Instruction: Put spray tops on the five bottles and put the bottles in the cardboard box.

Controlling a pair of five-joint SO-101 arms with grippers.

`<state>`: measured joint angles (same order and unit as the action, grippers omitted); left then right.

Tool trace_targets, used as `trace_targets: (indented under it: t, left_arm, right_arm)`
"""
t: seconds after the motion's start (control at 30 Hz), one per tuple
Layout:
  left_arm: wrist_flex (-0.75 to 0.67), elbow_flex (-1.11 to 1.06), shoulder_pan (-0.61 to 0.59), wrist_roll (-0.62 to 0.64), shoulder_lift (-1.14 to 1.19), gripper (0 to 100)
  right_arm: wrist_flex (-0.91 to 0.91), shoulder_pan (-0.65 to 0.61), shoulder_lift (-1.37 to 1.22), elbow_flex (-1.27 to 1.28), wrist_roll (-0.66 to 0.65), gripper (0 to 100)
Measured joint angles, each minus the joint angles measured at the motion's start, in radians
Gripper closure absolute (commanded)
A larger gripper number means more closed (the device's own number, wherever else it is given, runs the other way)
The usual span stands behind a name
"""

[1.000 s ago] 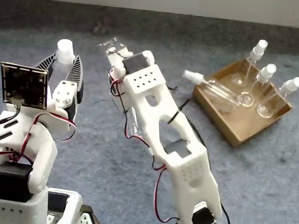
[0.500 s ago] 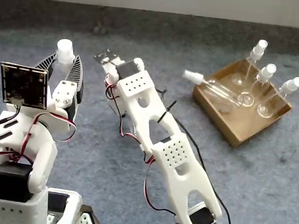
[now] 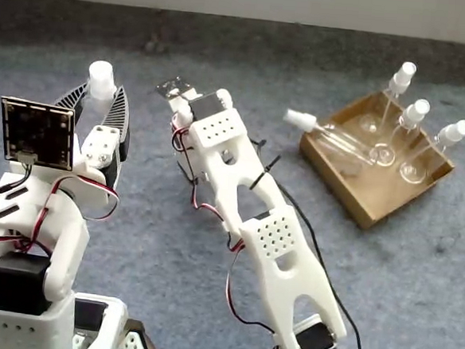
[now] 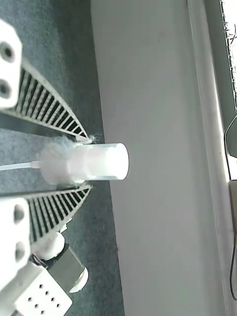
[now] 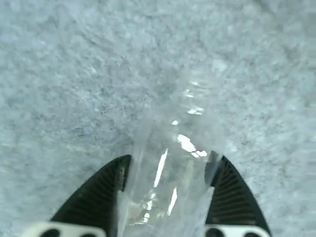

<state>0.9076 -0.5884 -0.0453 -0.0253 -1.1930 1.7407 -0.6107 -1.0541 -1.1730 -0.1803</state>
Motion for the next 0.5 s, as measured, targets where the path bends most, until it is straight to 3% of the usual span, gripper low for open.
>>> trace_targets:
  t: [0.23,0.5]
  left_arm:
    - [0.000,0.000,0.000,0.000,0.000,97]
    - [0.000,-0.015,0.000,0.000,-0.005,97]
  right_arm:
    - [0.011,0.046,0.032,0.002,0.000,95.0]
    - [0.012,0.048,0.347,0.046,0.000,95.1]
